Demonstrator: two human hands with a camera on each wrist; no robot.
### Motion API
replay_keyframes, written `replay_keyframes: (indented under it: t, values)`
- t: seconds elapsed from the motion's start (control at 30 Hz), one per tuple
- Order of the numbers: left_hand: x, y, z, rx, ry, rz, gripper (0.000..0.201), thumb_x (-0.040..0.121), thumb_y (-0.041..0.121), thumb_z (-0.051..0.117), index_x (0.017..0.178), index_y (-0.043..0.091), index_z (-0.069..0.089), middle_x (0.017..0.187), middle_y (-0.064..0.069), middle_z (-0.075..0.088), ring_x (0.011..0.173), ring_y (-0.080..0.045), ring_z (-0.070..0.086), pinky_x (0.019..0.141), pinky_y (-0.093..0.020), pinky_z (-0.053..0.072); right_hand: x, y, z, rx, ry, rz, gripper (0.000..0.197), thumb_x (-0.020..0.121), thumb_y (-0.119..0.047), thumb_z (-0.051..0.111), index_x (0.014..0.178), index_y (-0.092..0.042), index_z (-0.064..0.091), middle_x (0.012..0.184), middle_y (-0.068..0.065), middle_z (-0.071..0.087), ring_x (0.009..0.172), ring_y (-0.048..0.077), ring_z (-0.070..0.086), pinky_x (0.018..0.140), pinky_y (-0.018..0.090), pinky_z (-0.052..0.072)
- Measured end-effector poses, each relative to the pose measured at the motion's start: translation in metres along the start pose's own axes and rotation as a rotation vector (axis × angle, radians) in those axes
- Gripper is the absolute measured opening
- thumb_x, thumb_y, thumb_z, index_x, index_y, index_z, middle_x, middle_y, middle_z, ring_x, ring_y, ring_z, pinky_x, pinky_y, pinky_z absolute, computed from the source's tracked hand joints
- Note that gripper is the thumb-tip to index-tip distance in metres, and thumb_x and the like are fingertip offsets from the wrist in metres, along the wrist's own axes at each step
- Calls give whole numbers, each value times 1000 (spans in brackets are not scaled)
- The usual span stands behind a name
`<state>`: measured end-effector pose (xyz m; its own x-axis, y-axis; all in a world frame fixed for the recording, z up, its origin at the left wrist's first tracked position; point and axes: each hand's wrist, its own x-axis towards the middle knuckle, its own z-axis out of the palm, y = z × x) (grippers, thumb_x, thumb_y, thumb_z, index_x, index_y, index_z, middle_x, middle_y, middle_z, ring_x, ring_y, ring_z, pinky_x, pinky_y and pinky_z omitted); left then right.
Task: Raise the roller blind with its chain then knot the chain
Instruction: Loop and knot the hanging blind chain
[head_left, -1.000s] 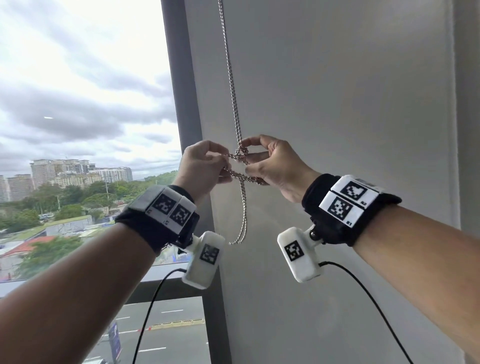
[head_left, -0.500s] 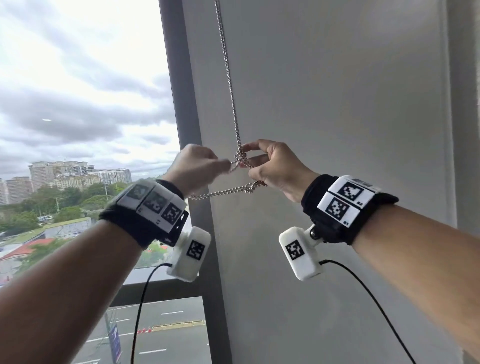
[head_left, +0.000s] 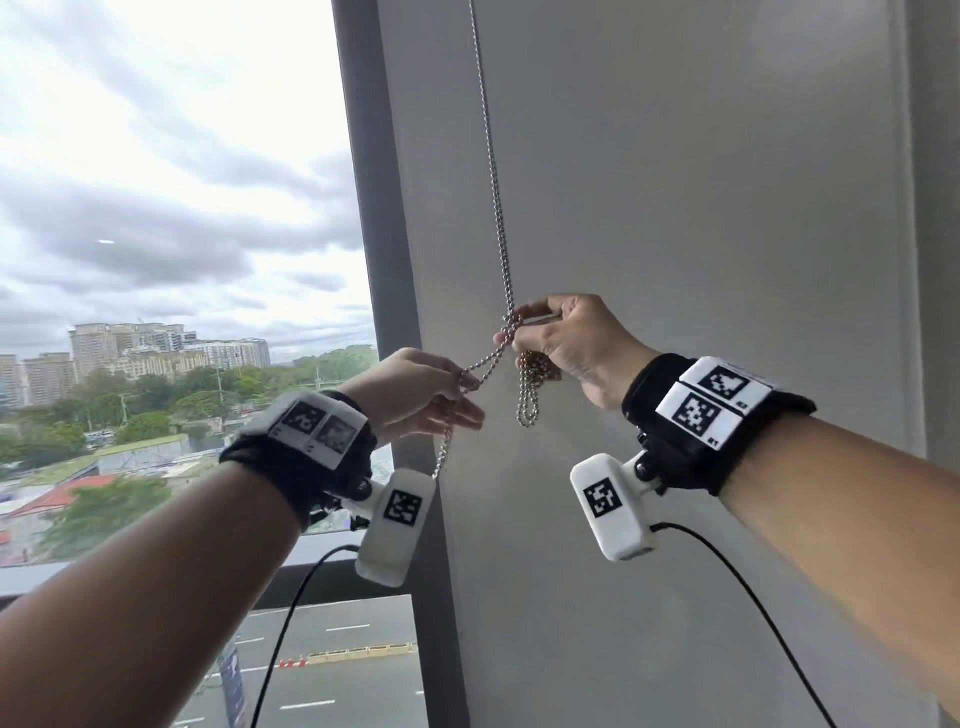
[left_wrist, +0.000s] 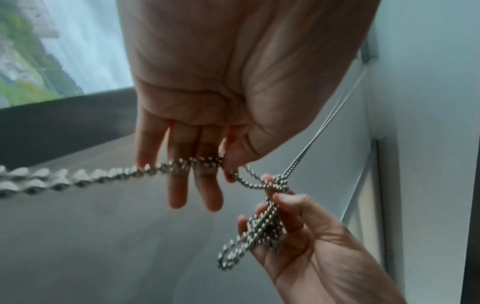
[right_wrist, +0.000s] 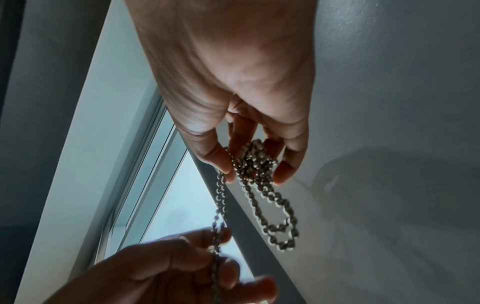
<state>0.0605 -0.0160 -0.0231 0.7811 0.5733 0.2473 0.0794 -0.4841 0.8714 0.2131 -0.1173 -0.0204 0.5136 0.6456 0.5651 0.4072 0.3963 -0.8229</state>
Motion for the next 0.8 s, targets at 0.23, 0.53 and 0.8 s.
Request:
replay_keyframes:
  t: [0.23, 0.53, 0.8]
  values:
    - [7, 1, 25, -422, -9, 94, 21, 89, 12, 59, 107, 3, 54, 67, -11, 51, 69, -35, 67, 85, -54, 54, -2, -7, 9, 29, -36, 36, 13, 81, -4, 71, 88, -14, 68, 80, 6, 73, 65, 19, 66, 59, 28, 54]
    - [9, -12, 38, -62, 395, 359, 20, 82, 18, 70, 90, 0, 72, 74, -10, 64, 55, -5, 47, 56, -19, 39, 0, -4, 11, -118, -8, -5, 9, 74, -14, 75, 79, -18, 70, 87, 8, 77, 79, 25, 70, 83, 46, 57]
    - [7, -32, 39, -110, 362, 349, 19, 92, -3, 48, 82, -10, 62, 60, -12, 55, 45, -13, 53, 50, -24, 51, 6, -4, 7, -184, 38, -35, 10, 75, -23, 76, 77, -13, 72, 80, 6, 67, 74, 17, 58, 69, 31, 53]
